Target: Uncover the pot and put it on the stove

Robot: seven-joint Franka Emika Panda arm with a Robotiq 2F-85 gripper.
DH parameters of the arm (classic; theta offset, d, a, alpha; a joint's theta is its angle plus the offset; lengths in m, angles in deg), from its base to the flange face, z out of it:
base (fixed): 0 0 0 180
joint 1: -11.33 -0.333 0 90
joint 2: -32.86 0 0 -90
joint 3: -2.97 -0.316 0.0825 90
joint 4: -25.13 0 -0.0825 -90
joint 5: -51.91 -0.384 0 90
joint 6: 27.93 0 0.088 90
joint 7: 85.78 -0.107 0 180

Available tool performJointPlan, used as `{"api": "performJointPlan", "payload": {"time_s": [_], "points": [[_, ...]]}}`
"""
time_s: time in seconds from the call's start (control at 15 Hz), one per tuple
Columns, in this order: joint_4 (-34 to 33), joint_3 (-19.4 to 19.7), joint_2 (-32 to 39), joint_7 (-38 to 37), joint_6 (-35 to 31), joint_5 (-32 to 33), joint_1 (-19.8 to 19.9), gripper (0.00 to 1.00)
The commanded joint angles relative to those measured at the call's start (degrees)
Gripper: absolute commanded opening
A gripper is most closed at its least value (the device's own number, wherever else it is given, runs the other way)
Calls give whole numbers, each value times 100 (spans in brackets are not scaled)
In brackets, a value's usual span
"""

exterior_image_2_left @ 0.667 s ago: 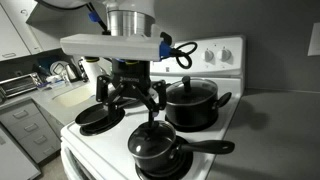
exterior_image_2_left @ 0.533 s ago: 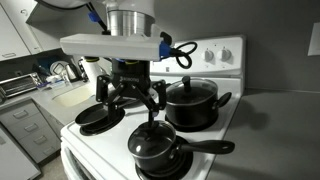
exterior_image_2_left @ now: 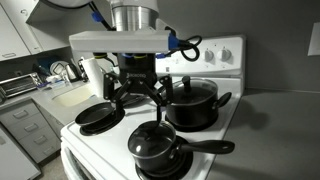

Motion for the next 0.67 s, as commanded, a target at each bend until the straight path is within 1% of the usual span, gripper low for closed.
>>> {"api": "performJointPlan", "payload": {"time_s": [0.0, 0.33, 0.6], "points": [[-393, -69, 506, 320, -105, 162, 155, 100], [-840, -110, 1070, 600, -263, 241, 198, 100], [-1246, -174, 1534, 659, -379, 340, 265, 100]]}}
